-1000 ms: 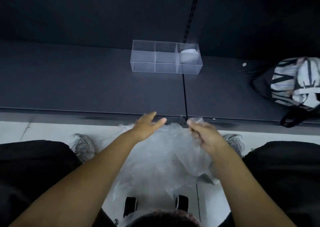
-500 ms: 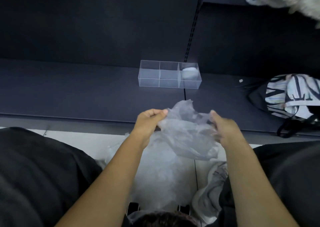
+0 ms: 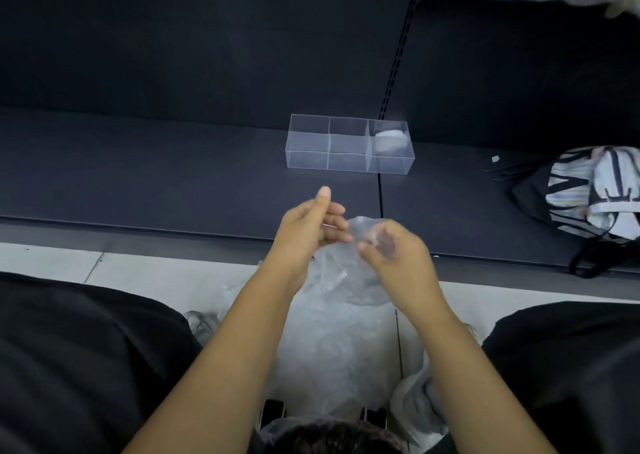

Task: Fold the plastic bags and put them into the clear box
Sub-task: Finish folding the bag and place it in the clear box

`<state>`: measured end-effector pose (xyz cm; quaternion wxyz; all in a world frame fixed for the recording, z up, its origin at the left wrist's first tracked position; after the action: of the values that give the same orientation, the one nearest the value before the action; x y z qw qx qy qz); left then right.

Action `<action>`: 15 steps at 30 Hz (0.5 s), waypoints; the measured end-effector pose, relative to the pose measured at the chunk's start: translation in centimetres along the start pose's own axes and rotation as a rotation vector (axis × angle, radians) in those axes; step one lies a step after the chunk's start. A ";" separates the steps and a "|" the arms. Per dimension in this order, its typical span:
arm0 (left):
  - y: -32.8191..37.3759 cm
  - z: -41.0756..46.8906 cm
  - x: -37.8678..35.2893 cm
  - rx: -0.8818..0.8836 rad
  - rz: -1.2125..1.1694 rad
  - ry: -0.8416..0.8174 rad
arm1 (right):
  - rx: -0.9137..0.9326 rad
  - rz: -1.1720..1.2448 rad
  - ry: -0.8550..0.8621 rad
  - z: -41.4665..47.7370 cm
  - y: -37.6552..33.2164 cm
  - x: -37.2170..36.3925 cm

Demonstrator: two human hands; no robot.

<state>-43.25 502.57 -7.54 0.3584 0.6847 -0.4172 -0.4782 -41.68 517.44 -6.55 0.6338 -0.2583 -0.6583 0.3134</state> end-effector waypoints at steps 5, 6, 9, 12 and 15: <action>-0.6 -0.2 3.1 -0.017 0.335 -0.053 | -0.099 0.495 -0.056 0.5 1.4 1.1; -1.1 -0.3 3.4 0.030 0.355 -0.149 | -0.105 0.538 -0.061 0.6 1.3 1.1; -2.4 -0.6 3.3 0.095 0.440 -0.304 | -0.169 0.646 -0.028 0.7 1.9 0.9; -2.4 -0.8 2.8 0.057 0.492 -0.262 | -0.315 0.847 0.071 0.7 3.1 0.9; -2.0 -1.2 2.0 -0.001 0.473 -0.343 | -0.411 0.960 0.184 0.9 3.8 0.9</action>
<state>-41.28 501.64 -9.65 0.3845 0.4772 -0.6196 -0.4903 -42.84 520.61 -8.74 0.4106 -0.6759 -0.4554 0.4089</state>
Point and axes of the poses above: each hand's wrist, its own z-axis towards the middle knuckle, its own x-axis out of the back of the hand, y = z × x, the point moved 3 cm from there along z, towards the middle knuckle, and after that the axes turned 9 degrees about -z, right-handed, at the moved point
